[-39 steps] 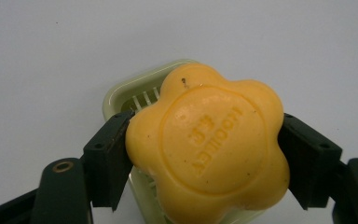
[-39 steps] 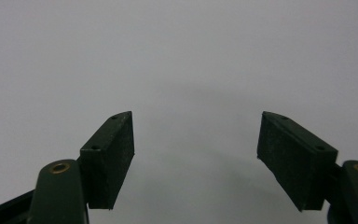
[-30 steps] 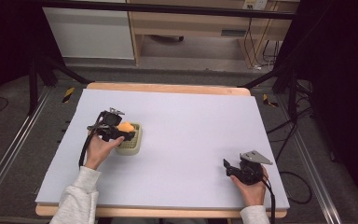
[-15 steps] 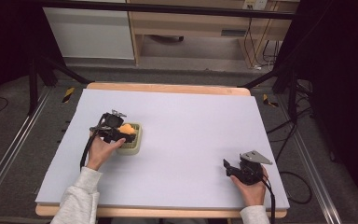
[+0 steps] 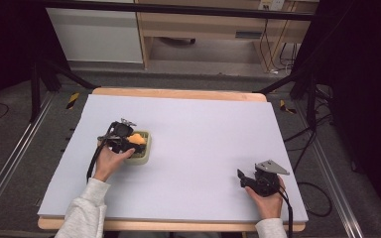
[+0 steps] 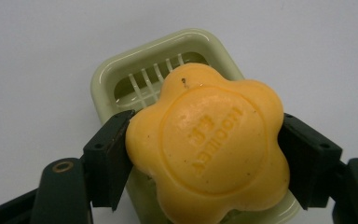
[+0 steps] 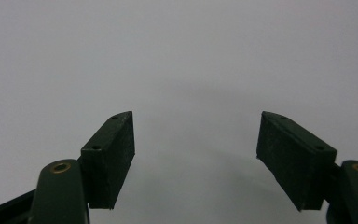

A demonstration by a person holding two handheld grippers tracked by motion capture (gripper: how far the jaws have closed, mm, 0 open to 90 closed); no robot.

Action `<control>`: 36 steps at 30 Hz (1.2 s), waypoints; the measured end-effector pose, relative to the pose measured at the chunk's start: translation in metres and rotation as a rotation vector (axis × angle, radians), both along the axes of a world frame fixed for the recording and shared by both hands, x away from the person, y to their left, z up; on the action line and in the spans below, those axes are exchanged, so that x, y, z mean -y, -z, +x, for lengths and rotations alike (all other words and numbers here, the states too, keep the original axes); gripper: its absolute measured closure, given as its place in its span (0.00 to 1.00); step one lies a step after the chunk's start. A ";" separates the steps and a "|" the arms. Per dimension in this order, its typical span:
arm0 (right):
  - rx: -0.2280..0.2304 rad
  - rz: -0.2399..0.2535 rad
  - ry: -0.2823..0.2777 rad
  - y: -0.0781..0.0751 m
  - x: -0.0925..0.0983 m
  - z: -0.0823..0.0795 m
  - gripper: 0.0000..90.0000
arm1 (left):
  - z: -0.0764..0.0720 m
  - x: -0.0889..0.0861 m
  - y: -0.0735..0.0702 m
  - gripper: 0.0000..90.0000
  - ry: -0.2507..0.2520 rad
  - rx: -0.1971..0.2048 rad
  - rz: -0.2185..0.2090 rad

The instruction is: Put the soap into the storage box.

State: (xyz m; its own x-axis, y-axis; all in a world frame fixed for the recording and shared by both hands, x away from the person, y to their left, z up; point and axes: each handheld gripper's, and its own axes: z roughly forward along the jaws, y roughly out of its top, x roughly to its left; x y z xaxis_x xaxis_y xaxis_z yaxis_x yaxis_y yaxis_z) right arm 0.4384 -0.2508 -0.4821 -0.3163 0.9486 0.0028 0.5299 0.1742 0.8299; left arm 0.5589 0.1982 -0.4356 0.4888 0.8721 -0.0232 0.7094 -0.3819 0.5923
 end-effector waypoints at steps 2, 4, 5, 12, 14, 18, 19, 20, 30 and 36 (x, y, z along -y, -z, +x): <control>-0.001 0.001 0.000 0.000 0.000 0.000 0.31 | 0.000 0.000 0.001 0.29 0.002 0.000 0.006; -0.001 0.001 0.000 0.000 0.000 0.000 0.31 | 0.000 0.001 0.002 0.29 0.002 -0.001 0.007; -0.001 0.000 -0.001 0.000 0.000 0.000 0.31 | 0.000 0.001 0.002 0.29 0.004 -0.004 0.009; 0.000 -0.001 -0.003 0.000 0.000 0.000 0.31 | 0.001 0.003 0.004 0.29 0.008 -0.007 0.009; 0.000 -0.001 -0.003 0.000 0.000 0.000 0.31 | 0.000 0.004 0.004 0.29 0.008 -0.010 0.011; -0.006 0.006 -0.003 0.000 -0.001 0.000 0.31 | 0.000 0.004 0.004 0.29 0.006 -0.010 0.013; -0.006 0.006 -0.003 0.000 -0.001 0.000 0.31 | 0.000 0.004 0.004 0.29 0.006 -0.011 0.015; -0.004 0.002 -0.002 0.000 -0.001 0.000 0.31 | 0.000 0.004 0.004 0.29 0.004 -0.010 0.014; -0.003 -0.007 -0.007 0.001 -0.001 0.001 0.30 | 0.001 0.004 0.004 0.29 0.001 -0.013 0.016; -0.006 -0.005 -0.009 0.001 -0.001 0.001 0.30 | 0.001 0.004 0.004 0.27 -0.007 -0.009 0.002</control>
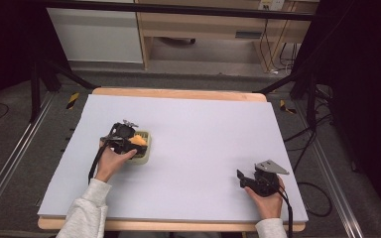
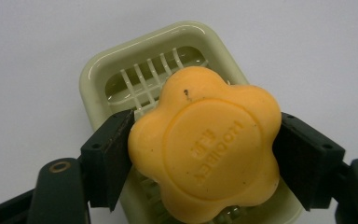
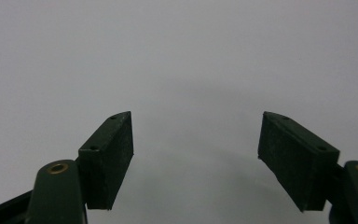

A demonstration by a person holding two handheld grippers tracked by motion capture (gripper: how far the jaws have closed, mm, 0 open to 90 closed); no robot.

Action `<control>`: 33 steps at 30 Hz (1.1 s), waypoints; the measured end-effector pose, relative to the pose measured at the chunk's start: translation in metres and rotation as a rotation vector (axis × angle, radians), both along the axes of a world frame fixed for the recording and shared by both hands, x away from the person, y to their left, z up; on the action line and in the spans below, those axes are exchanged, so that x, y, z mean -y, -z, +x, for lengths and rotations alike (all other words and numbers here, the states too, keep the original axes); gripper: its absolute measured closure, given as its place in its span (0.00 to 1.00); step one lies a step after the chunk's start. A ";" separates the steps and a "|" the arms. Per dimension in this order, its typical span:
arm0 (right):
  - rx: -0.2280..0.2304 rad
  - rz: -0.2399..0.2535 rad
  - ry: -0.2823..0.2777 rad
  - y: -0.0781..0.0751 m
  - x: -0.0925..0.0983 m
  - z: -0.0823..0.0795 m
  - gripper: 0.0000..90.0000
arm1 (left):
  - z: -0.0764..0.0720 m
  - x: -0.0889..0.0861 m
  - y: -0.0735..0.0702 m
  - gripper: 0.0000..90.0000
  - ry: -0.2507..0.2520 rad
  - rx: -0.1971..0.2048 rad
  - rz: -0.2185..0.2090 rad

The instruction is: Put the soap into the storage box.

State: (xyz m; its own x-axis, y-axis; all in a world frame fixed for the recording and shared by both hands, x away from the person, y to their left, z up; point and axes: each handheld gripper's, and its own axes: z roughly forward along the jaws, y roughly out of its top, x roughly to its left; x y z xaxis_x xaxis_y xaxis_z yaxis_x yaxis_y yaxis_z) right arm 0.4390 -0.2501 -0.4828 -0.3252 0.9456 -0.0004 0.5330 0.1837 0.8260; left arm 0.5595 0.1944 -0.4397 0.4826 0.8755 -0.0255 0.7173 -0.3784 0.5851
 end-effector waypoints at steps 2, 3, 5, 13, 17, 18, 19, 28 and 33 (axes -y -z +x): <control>-0.004 0.002 -0.003 0.000 0.000 0.000 0.30 | 0.000 -0.001 0.000 0.27 -0.001 0.001 -0.003; -0.005 0.005 -0.003 0.000 0.000 0.000 0.30 | 0.000 -0.001 -0.001 0.26 -0.004 0.002 -0.006; -0.001 0.000 -0.002 0.000 0.000 0.000 0.30 | 0.000 -0.002 -0.001 0.26 -0.006 0.004 -0.004; -0.001 0.004 0.002 -0.001 0.000 0.000 0.30 | -0.002 -0.002 -0.005 0.23 -0.006 0.019 -0.009; -0.002 0.007 0.002 -0.001 0.000 -0.001 0.30 | -0.002 -0.001 -0.005 0.22 -0.005 0.022 -0.011; -0.001 0.004 0.002 -0.001 0.000 0.000 0.30 | -0.002 -0.001 -0.005 0.22 -0.005 0.022 -0.010; -0.001 0.005 0.002 -0.001 0.000 0.000 0.30 | -0.002 -0.001 -0.005 0.21 -0.005 0.022 -0.010; 0.003 0.005 0.004 -0.001 0.000 -0.001 0.30 | -0.007 -0.002 -0.016 0.19 -0.010 0.075 -0.032; 0.004 0.013 0.010 -0.002 0.001 -0.002 0.30 | -0.014 -0.004 -0.023 0.19 -0.009 0.110 -0.056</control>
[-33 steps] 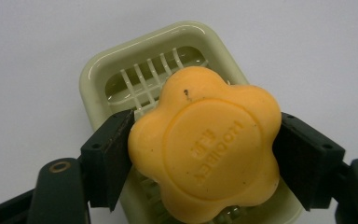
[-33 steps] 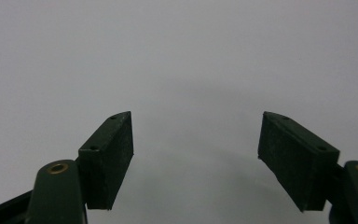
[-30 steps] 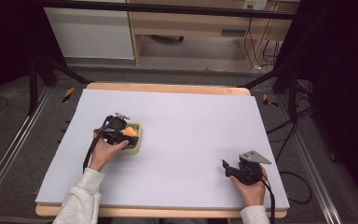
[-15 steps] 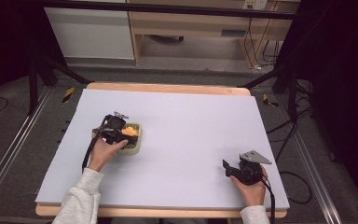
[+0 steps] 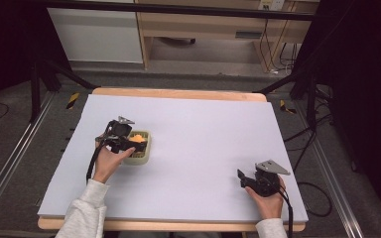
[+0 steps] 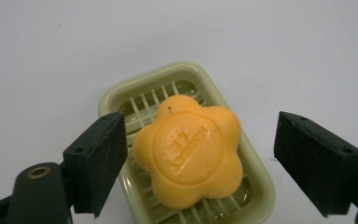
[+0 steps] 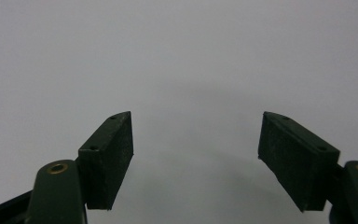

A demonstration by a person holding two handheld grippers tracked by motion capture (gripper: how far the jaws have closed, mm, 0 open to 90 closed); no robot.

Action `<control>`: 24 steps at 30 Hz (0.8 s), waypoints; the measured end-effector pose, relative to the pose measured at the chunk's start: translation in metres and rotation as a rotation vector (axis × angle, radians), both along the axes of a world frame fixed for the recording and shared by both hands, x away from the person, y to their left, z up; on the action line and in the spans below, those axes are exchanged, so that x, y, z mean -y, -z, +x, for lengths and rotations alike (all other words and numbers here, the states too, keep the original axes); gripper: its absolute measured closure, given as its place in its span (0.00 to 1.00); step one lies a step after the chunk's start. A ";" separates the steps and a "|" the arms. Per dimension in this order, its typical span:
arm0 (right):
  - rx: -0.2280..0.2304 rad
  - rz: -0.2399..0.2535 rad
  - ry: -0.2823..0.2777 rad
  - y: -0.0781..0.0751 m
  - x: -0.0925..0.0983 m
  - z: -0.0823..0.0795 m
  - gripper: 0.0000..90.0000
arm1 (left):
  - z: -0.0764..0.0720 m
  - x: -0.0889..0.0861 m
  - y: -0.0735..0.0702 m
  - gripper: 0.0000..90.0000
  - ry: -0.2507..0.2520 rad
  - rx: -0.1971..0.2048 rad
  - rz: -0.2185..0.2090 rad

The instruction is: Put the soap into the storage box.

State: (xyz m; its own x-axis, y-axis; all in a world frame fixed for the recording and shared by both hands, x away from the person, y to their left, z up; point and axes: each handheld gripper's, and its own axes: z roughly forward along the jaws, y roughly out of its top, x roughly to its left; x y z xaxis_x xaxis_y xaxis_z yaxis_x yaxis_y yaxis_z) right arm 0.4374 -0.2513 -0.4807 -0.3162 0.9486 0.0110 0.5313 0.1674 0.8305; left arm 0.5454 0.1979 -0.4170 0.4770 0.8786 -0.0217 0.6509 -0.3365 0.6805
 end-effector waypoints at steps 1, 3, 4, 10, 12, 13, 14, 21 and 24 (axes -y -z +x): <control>0.002 -0.002 0.002 0.000 0.001 0.000 0.30 | -0.002 0.000 -0.001 0.19 0.001 0.005 -0.003; 0.002 -0.001 0.001 0.000 0.001 0.000 0.30 | -0.005 -0.001 -0.002 0.19 0.005 0.019 -0.011; 0.003 -0.003 0.001 0.000 0.001 0.000 0.30 | -0.007 -0.001 -0.003 0.19 0.003 0.026 -0.016; 0.001 -0.001 0.004 0.000 0.002 0.000 0.30 | -0.017 -0.003 -0.003 0.21 -0.002 0.055 -0.043; 0.002 -0.002 0.008 0.000 0.002 0.000 0.30 | -0.021 -0.005 -0.002 0.21 -0.007 0.070 -0.042; 0.002 -0.001 0.009 0.001 0.003 0.000 0.31 | -0.023 -0.006 -0.002 0.21 -0.012 0.076 -0.047; 0.003 -0.001 0.009 0.001 0.003 0.000 0.31 | -0.026 -0.008 -0.001 0.22 -0.016 0.083 -0.054; 0.006 0.005 0.017 0.000 0.007 0.000 0.32 | -0.040 -0.017 0.006 0.27 -0.036 0.138 -0.074; 0.000 0.013 0.021 0.000 0.008 -0.001 0.32 | -0.047 -0.021 0.010 0.28 -0.038 0.166 -0.090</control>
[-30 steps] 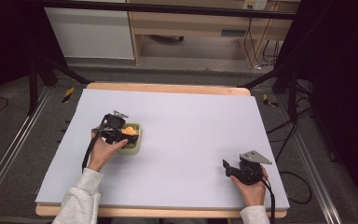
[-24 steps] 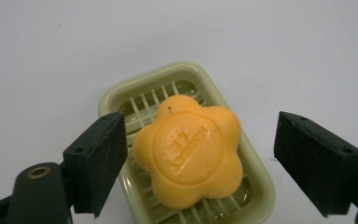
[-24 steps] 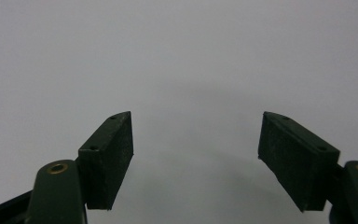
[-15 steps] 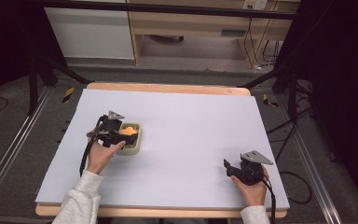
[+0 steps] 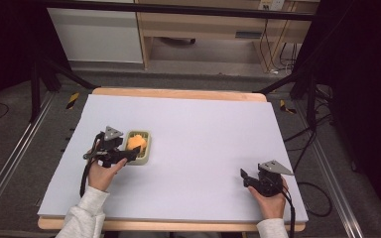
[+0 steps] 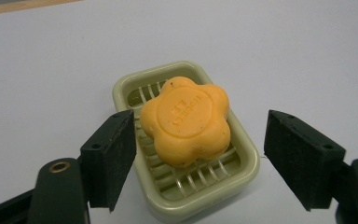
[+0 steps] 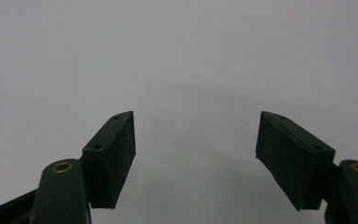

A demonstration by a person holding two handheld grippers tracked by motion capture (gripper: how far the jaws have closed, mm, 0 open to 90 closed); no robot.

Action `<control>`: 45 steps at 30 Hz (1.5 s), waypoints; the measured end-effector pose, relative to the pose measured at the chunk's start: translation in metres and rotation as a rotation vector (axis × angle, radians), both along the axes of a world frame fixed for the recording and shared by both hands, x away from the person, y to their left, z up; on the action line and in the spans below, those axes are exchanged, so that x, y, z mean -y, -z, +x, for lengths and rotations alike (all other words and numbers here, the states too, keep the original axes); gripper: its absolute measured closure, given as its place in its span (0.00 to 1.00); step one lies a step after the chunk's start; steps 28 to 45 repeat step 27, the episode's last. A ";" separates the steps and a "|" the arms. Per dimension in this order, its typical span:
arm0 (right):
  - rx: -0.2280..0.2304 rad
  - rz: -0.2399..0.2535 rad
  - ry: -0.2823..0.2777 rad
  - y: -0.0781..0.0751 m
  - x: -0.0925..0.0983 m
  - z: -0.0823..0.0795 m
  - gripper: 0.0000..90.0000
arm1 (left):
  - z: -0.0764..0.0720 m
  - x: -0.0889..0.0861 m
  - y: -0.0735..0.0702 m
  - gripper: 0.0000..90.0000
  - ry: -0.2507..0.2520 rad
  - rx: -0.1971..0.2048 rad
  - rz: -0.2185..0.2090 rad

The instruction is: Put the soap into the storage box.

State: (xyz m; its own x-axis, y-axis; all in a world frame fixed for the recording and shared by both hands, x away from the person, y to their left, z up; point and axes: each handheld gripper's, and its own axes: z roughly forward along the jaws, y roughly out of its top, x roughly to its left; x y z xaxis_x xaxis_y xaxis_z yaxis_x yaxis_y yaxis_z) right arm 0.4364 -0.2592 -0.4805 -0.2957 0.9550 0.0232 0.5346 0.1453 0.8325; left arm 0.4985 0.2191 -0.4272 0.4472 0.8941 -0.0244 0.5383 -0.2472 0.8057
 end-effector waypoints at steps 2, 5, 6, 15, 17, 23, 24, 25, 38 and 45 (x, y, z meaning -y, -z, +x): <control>0.000 -0.004 0.002 0.001 0.002 0.000 0.32 | -0.005 -0.003 0.003 0.29 -0.001 0.015 0.002; 0.002 -0.005 0.009 0.001 0.004 0.000 0.31 | -0.012 -0.011 0.008 0.29 0.001 0.021 -0.005; -0.002 0.007 0.012 0.000 0.005 -0.001 0.31 | -0.015 -0.013 0.010 0.29 0.001 0.023 -0.005; -0.004 0.004 0.026 0.001 0.010 -0.003 0.27 | -0.034 -0.039 0.023 0.26 -0.039 0.028 -0.017; -0.005 -0.005 0.025 0.002 0.010 -0.003 0.27 | -0.037 -0.045 0.026 0.26 -0.042 0.021 -0.018; -0.012 -0.011 0.037 0.002 0.012 -0.003 0.26 | -0.046 -0.063 0.036 0.23 -0.071 0.001 0.000; -0.012 -0.011 0.037 0.002 0.012 -0.003 0.26 | -0.047 -0.065 0.038 0.23 -0.077 -0.003 0.002; -0.012 -0.012 0.037 0.002 0.012 -0.003 0.25 | -0.048 -0.067 0.038 0.22 -0.083 -0.004 0.004; -0.008 -0.017 0.040 0.002 0.013 -0.004 0.25 | -0.048 -0.071 0.039 0.22 -0.091 -0.010 0.006; -0.008 -0.017 0.040 0.002 0.013 -0.004 0.25 | -0.048 -0.071 0.039 0.22 -0.091 -0.010 0.006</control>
